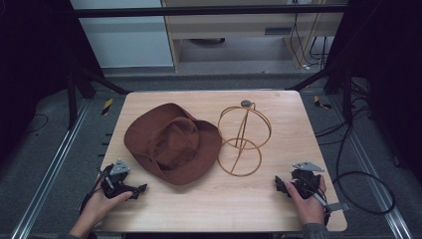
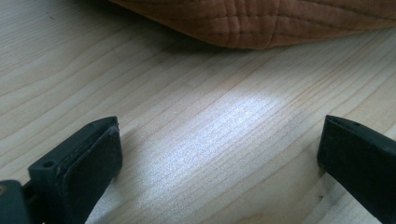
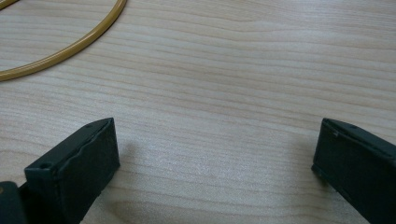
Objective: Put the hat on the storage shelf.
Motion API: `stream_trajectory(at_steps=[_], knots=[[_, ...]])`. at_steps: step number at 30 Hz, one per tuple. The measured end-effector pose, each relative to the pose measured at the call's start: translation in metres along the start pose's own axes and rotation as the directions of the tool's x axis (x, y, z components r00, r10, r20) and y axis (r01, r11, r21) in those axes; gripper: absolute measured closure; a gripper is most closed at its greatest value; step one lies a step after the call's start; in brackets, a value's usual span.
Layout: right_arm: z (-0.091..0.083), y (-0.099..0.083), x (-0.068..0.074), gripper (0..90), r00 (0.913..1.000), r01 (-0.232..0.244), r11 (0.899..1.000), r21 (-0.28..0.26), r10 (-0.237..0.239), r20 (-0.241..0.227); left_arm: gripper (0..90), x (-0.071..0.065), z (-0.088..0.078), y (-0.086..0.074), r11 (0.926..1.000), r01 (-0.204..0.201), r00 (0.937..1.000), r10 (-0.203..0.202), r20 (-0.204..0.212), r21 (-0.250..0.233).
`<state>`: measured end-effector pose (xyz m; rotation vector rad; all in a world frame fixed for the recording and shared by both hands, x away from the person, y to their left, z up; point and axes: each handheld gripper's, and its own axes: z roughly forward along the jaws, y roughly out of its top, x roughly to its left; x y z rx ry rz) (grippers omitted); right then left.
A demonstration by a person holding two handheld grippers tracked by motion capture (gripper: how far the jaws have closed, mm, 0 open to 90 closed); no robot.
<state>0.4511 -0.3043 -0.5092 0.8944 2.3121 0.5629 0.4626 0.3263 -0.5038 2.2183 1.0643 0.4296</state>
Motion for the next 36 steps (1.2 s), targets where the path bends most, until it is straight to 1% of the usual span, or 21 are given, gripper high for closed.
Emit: stream_trajectory(at_steps=[1,3,4,5,7,8,11,15,18,19,21,23,24,25,26,27,28,29,32,35,36], knots=[[-0.001,0.000,0.002,0.4,0.9999,-0.011,1.000,0.000,0.011,-0.005,0.0,0.000,-0.001,0.000,1.0000,-0.001,1.0000,0.001,-0.003,0.006],[-0.001,0.000,0.002,0.4,1.0000,-0.005,1.000,0.000,0.005,-0.002,0.0,-0.001,-0.001,-0.001,1.0000,0.004,1.0000,-0.004,-0.002,0.008],[-0.001,0.000,0.002,0.4,1.0000,-0.007,1.000,0.000,0.007,-0.004,0.9,-0.002,-0.004,0.000,0.9996,-0.019,0.9998,0.018,0.005,0.021],[-0.001,0.000,0.002,0.4,1.0000,-0.008,1.000,0.000,0.008,-0.004,4.3,-0.003,-0.006,0.000,0.9998,-0.017,0.9998,0.016,0.012,0.013],[-0.001,0.000,0.002,0.4,1.0000,-0.007,1.000,0.000,0.007,-0.003,3.2,-0.005,-0.011,0.002,0.9996,-0.027,0.9995,0.027,0.016,0.006],[-0.001,0.000,0.002,0.5,1.0000,-0.007,1.000,0.000,0.007,-0.003,4.0,-0.006,-0.014,0.002,0.9992,-0.039,0.9992,0.039,0.010,-0.004],[-0.002,-0.001,0.004,0.4,1.0000,-0.002,1.000,-0.007,0.002,-0.006,5.2,-0.008,-0.024,0.001,0.9984,-0.026,0.9995,0.027,0.015,-0.051],[-0.002,-0.001,0.004,0.5,1.0000,-0.006,1.000,-0.006,0.006,-0.007,7.1,-0.013,-0.030,0.004,0.9957,-0.044,0.9986,0.046,0.025,-0.081],[-0.002,-0.001,0.005,0.4,0.9999,-0.006,1.000,-0.007,0.006,-0.008,7.1,-0.013,-0.034,0.007,0.9901,0.009,0.9965,0.003,0.083,-0.140],[-0.002,-0.001,0.005,0.4,0.9999,-0.006,1.000,-0.007,0.006,-0.009,7.1,-0.013,-0.034,0.007,0.9901,0.009,0.9965,0.003,0.083,-0.140],[-0.002,-0.001,0.005,0.4,0.9999,-0.006,1.000,-0.007,0.006,-0.010,7.1,-0.014,-0.037,0.008,0.9886,-0.012,0.9972,0.023,0.071,-0.150],[-0.002,-0.001,0.004,0.5,0.9999,-0.006,1.000,-0.007,0.006,-0.009,7.2,-0.016,-0.044,0.009,0.9827,-0.009,0.9968,0.024,0.076,-0.185],[-0.002,-0.001,0.004,0.5,0.9999,-0.006,1.000,-0.007,0.006,-0.010,7.4,-0.017,-0.046,0.010,0.9809,-0.024,0.9968,0.039,0.070,-0.193],[-0.002,-0.001,0.004,0.5,0.9999,-0.006,1.000,-0.007,0.006,-0.010,7.3,-0.017,-0.046,0.010,0.9809,-0.024,0.9968,0.039,0.070,-0.193],[-0.002,-0.001,0.004,0.4,0.9999,-0.006,1.000,-0.007,0.006,-0.010,7.1,-0.018,-0.051,0.013,0.9775,-0.031,0.9973,0.044,0.058,-0.209],[-0.002,-0.001,0.004,0.4,0.9999,-0.006,1.000,-0.007,0.006,-0.010,7.0,-0.018,-0.051,0.013,0.9775,-0.031,0.9973,0.044,0.058,-0.209],[-0.002,-0.001,0.004,0.5,0.9999,-0.006,1.000,-0.007,0.006,-0.009,7.1,-0.018,-0.056,0.015,0.9731,-0.022,0.9980,0.035,0.053,-0.229],[-0.002,-0.001,0.004,0.4,0.9999,-0.006,1.000,-0.007,0.006,-0.008,7.1,-0.019,-0.057,0.016,0.9717,-0.023,0.9983,0.035,0.046,-0.235],[-0.002,-0.001,0.004,0.4,1.0000,-0.006,1.000,-0.006,0.006,-0.008,7.0,-0.018,-0.061,0.022,0.9720,-0.037,0.9980,0.048,0.040,-0.232],[-0.002,-0.001,0.004,0.4,0.9999,-0.006,1.000,-0.006,0.006,-0.008,6.9,-0.017,-0.061,0.027,0.9728,-0.038,0.9978,0.049,0.045,-0.229],[-0.002,-0.001,0.004,0.4,1.0000,-0.006,1.000,-0.006,0.006,-0.007,7.1,-0.017,-0.061,0.034,0.9748,-0.045,0.9977,0.055,0.041,-0.219]])
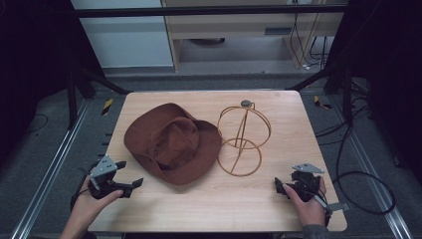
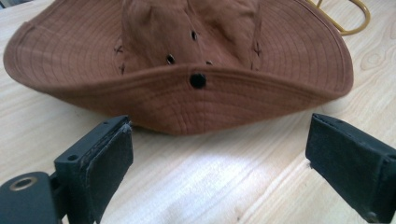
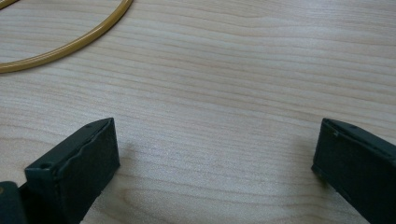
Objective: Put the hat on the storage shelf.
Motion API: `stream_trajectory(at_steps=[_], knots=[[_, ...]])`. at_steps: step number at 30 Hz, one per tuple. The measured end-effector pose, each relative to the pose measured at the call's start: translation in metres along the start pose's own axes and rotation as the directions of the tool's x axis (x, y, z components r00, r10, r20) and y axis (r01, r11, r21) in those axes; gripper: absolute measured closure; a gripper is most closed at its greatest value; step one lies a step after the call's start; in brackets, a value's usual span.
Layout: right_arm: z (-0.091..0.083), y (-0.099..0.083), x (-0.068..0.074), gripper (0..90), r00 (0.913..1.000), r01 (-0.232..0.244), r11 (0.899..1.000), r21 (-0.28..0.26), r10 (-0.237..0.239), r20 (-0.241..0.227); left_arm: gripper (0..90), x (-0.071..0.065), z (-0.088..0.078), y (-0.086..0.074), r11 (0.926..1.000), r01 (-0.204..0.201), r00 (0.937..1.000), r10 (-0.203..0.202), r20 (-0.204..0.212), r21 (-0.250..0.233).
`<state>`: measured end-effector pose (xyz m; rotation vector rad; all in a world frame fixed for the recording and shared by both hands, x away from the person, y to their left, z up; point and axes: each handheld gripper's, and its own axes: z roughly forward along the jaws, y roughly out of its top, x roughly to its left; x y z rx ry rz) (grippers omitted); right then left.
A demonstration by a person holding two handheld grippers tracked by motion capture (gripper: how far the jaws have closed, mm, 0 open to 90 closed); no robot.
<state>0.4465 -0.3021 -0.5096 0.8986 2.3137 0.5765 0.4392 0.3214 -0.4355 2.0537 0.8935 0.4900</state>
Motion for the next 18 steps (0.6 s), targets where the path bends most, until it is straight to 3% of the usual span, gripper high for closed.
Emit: stream_trajectory(at_steps=[4,7,14,17,18], knots=[[0.000,0.000,0.000,0.4,1.0000,0.000,1.000,0.000,0.000,-0.001,8.2,-0.003,0.007,0.022,0.9984,-0.044,0.9989,0.044,0.015,0.034],[0.000,0.000,0.000,0.5,1.0000,0.001,1.000,0.000,-0.001,-0.001,7.5,-0.006,0.016,0.042,0.9931,-0.093,0.9953,0.091,0.031,0.071],[0.000,0.000,0.000,0.4,1.0000,0.000,1.000,0.005,0.000,0.001,4.8,-0.010,0.040,0.078,0.9873,-0.118,0.9904,0.109,0.084,0.106],[-0.001,0.000,0.000,0.4,1.0000,0.000,1.000,0.005,0.000,0.002,4.6,-0.009,0.044,0.086,0.9854,-0.124,0.9898,0.115,0.084,0.117],[-0.001,0.000,0.000,0.4,1.0000,0.001,1.000,0.006,-0.001,0.003,4.5,-0.008,0.047,0.094,0.9806,-0.144,0.9880,0.134,0.077,0.134]])
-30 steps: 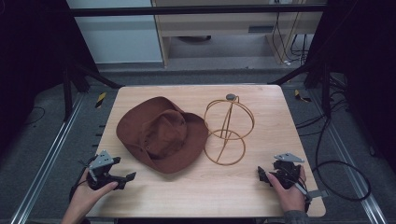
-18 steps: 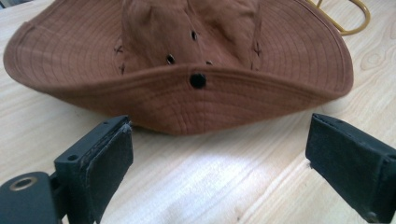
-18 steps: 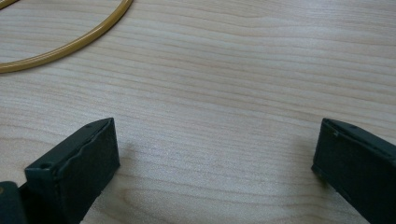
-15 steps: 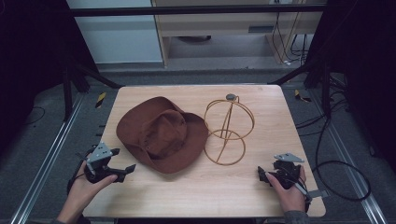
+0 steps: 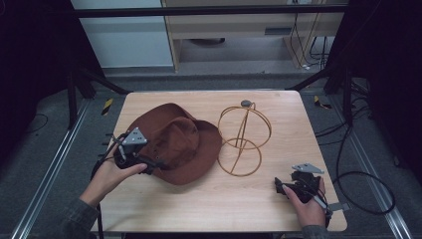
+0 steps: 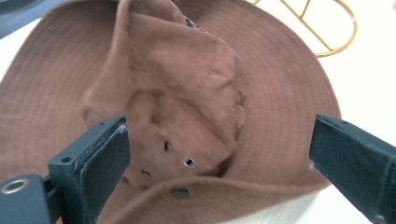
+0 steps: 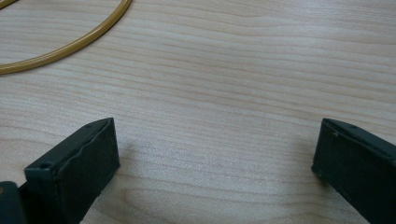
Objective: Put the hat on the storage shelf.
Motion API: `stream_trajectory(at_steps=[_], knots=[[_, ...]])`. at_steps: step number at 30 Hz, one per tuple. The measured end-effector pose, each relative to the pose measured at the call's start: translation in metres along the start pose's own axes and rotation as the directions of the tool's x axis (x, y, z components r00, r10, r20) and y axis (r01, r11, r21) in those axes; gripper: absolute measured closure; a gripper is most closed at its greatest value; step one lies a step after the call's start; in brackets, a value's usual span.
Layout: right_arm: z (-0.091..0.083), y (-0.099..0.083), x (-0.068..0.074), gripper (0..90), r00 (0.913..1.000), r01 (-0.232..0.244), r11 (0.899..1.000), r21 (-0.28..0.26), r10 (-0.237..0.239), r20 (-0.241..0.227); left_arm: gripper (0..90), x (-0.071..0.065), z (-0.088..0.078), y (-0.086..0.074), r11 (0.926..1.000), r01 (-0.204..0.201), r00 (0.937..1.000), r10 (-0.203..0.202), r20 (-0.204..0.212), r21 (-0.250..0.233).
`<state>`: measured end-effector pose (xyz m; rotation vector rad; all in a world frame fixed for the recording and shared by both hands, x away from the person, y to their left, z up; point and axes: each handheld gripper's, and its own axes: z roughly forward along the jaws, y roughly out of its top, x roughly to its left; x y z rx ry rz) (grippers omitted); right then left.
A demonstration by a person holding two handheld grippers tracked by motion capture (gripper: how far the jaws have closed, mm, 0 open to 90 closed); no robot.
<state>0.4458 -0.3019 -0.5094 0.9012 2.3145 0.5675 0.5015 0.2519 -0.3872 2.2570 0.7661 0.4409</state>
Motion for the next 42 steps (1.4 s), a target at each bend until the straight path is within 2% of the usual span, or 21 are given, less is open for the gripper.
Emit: stream_trajectory(at_steps=[3,7,10,14,15,20,23,24,25,26,29,33,35,40,42], knots=[[0.000,0.000,0.000,0.4,1.0000,0.001,1.000,0.001,-0.001,0.001,4.3,0.000,0.000,0.011,0.9999,0.006,0.9996,-0.006,0.027,-0.009],[0.000,0.000,0.000,0.4,1.0000,0.002,1.000,0.000,-0.002,0.002,4.4,-0.001,0.004,0.026,0.9996,-0.023,0.9995,0.023,0.022,0.018],[0.000,0.000,0.000,0.4,1.0000,0.002,1.000,-0.001,-0.002,0.002,4.9,0.001,0.010,0.034,0.9988,-0.017,0.9996,0.016,0.024,0.046],[0.000,0.000,0.000,0.4,1.0000,0.002,1.000,-0.001,-0.002,0.002,5.5,0.006,0.019,0.036,0.9965,-0.033,0.9994,0.034,-0.008,0.076],[0.000,0.000,0.000,0.4,1.0000,0.002,1.000,-0.002,-0.002,0.001,5.6,0.009,0.022,0.038,0.9966,-0.018,0.9998,0.018,-0.003,0.081],[0.000,0.000,0.000,0.4,1.0000,0.001,1.000,-0.002,-0.001,0.002,5.4,0.017,0.027,0.050,0.9954,-0.016,0.9999,0.016,-0.001,0.095],[0.000,0.000,0.000,0.4,1.0000,0.002,1.000,-0.001,-0.002,0.002,5.4,0.019,0.031,0.052,0.9939,-0.020,0.9998,0.021,-0.006,0.109],[0.000,0.000,0.000,0.4,1.0000,0.001,1.000,0.001,-0.001,0.002,5.4,0.021,0.034,0.054,0.9915,-0.013,0.9999,0.012,0.006,0.129],[0.000,0.000,0.000,0.4,1.0000,0.001,1.000,0.001,-0.001,0.002,5.3,0.021,0.034,0.054,0.9915,-0.013,0.9999,0.012,0.006,0.129],[0.000,0.000,0.000,0.4,1.0000,0.002,1.000,0.003,-0.002,0.004,5.5,0.025,0.036,0.056,0.9900,-0.012,0.9999,0.012,-0.004,0.141],[0.000,0.000,0.000,0.4,1.0000,0.003,1.000,0.003,-0.003,0.004,5.3,0.029,0.039,0.060,0.9900,0.004,1.0000,-0.004,0.001,0.141],[0.000,0.000,0.000,0.5,1.0000,0.002,1.000,0.003,-0.002,0.004,5.5,0.031,0.043,0.061,0.9895,0.006,0.9999,-0.005,-0.009,0.144],[0.000,0.000,0.000,0.4,1.0000,0.002,1.000,0.003,-0.002,0.004,5.5,0.033,0.051,0.061,0.9880,0.016,0.9998,-0.013,-0.017,0.154],[0.000,0.000,0.000,0.5,1.0000,0.002,1.000,0.004,-0.002,0.006,5.2,0.032,0.061,0.062,0.9844,0.000,0.9999,0.002,-0.011,0.176],[0.000,0.000,0.000,0.5,1.0000,0.002,1.000,0.005,-0.002,0.006,5.5,0.033,0.064,0.062,0.9828,-0.005,0.9996,0.010,-0.027,0.185]])
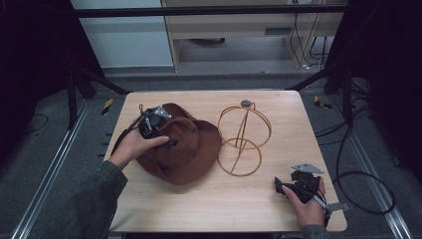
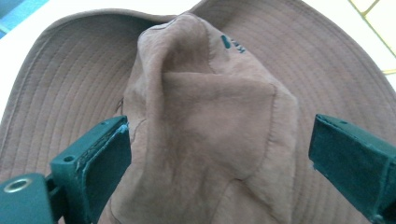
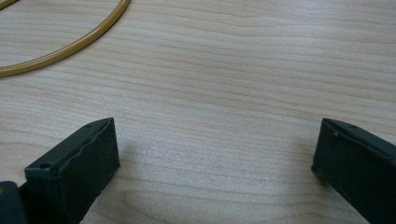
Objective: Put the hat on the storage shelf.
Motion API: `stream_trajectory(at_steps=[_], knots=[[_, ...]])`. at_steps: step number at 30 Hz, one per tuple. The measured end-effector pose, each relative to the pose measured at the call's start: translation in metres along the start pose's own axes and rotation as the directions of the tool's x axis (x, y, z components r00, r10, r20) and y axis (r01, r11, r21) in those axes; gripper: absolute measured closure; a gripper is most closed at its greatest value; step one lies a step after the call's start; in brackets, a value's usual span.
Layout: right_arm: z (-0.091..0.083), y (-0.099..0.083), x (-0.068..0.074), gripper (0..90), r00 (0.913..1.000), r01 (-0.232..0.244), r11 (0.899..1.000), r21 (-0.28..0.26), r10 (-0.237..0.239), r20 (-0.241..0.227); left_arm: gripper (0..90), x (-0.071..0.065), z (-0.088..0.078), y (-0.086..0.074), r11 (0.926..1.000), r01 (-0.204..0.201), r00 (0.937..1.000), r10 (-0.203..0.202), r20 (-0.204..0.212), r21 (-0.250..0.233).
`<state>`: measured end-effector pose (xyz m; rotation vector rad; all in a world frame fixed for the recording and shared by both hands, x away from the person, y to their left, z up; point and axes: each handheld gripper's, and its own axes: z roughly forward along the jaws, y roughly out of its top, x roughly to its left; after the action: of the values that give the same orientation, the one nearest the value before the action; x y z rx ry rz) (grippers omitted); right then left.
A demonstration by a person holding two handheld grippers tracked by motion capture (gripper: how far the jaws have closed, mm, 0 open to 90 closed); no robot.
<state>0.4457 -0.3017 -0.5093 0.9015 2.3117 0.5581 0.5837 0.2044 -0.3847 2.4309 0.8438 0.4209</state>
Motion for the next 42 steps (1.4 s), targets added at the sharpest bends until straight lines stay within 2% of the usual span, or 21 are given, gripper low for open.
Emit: stream_trajectory(at_steps=[4,8,13,14,16,17,18,21,22,23,26,29,33,40,42], knots=[[0.000,0.000,0.000,0.5,1.0000,0.000,1.000,0.000,0.000,0.000,5.7,0.005,0.005,0.004,0.9998,0.020,0.9998,-0.020,0.004,0.001],[0.000,0.000,0.000,0.5,1.0000,-0.001,1.000,0.000,0.001,0.000,6.8,0.007,0.012,0.007,0.9996,0.020,0.9998,-0.020,0.007,0.018],[0.000,0.000,0.000,0.5,1.0000,0.000,1.000,-0.001,0.000,-0.001,13.2,0.011,0.018,0.007,0.9989,0.018,0.9998,-0.019,0.010,0.044],[0.000,0.000,0.000,0.5,1.0000,0.000,1.000,-0.001,0.000,-0.001,19.3,0.012,0.020,0.008,0.9987,0.024,0.9997,-0.025,0.008,0.045],[0.000,0.000,0.000,0.5,1.0000,-0.001,1.000,-0.001,0.001,-0.001,25.5,0.017,0.022,0.008,0.9982,0.045,0.9988,-0.046,0.019,0.039],[0.000,0.000,0.000,0.5,1.0000,-0.001,1.000,-0.001,0.001,-0.001,30.6,0.017,0.022,0.008,0.9982,0.045,0.9988,-0.046,0.019,0.039],[0.000,0.000,0.000,0.5,1.0000,-0.001,1.000,-0.001,0.001,-0.001,36.3,0.020,0.023,0.008,0.9979,0.051,0.9980,-0.053,0.036,0.039],[0.000,0.000,0.000,0.5,1.0000,0.000,1.000,-0.001,0.000,-0.001,52.0,0.021,0.025,0.007,0.9969,0.055,0.9976,-0.057,0.039,0.057],[0.000,0.000,0.000,0.5,1.0000,-0.001,1.000,-0.001,0.001,-0.001,52.0,0.022,0.025,0.007,0.9968,0.053,0.9978,-0.055,0.038,0.060],[0.000,0.000,0.000,0.5,1.0000,-0.001,1.000,-0.001,0.001,-0.001,63.3,0.023,0.023,0.007,0.9974,0.049,0.9978,-0.051,0.042,0.053],[0.000,0.000,0.000,0.5,1.0000,0.000,1.000,-0.001,0.000,-0.001,76.7,0.023,0.023,0.007,0.9961,0.059,0.9970,-0.062,0.046,0.065],[0.000,0.000,0.000,0.5,1.0000,-0.001,1.000,-0.001,0.001,-0.001,85.2,0.024,0.023,0.006,0.9953,0.059,0.9966,-0.063,0.052,0.077],[0.000,0.000,0.000,0.5,1.0000,-0.001,1.000,-0.002,0.001,-0.002,88.3,0.025,0.021,0.006,0.9949,0.056,0.9954,-0.062,0.074,0.084],[0.000,0.000,0.000,0.4,1.0000,-0.001,1.000,-0.003,0.001,-0.003,88.5,0.026,0.012,0.004,0.9954,0.073,0.9944,-0.077,0.072,0.062],[0.000,0.000,0.000,0.4,1.0000,-0.001,1.000,-0.003,0.001,-0.003,88.5,0.027,0.007,0.007,0.9958,0.060,0.9950,-0.065,0.075,0.069]])
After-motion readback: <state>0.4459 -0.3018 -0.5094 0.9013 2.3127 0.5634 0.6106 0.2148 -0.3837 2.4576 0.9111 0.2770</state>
